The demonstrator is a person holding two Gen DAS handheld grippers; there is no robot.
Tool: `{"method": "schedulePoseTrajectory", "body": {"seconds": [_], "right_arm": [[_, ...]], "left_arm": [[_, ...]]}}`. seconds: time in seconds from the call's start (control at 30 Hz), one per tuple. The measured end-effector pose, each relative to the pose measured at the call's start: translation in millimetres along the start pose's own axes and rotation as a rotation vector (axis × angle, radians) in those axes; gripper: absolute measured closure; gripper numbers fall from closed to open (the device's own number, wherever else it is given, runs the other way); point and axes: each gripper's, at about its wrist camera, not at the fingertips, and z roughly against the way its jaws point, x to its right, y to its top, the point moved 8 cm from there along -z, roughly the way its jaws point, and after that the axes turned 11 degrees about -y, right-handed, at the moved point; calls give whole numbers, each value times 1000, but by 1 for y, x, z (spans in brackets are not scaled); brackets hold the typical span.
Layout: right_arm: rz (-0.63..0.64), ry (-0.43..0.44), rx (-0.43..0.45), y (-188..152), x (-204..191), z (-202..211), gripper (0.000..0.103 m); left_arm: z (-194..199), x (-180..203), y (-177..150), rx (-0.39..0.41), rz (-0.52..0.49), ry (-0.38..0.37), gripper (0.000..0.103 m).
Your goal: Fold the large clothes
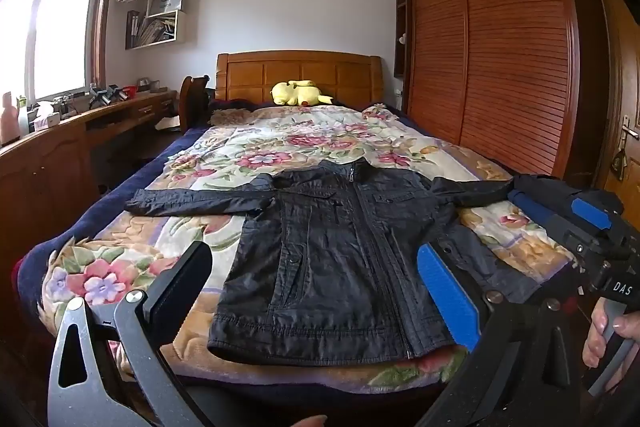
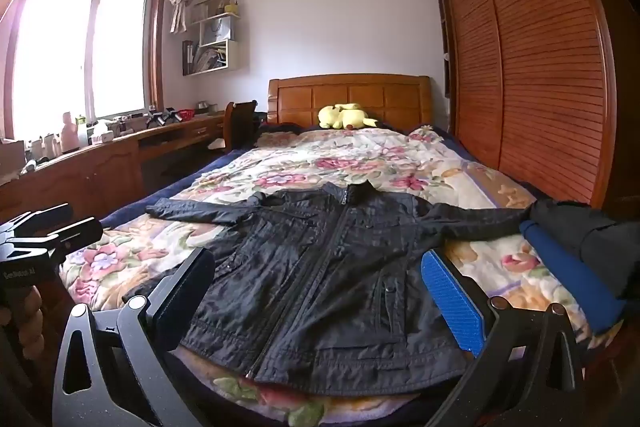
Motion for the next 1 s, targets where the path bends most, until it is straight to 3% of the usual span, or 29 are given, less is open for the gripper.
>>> {"method": "schedulePoseTrajectory", "body": {"seconds": [1.0], "right_arm": [[-24, 17, -8, -3, 3, 2, 0]], "left_arm": [[3, 4, 0, -2, -29, 16, 0]]}}
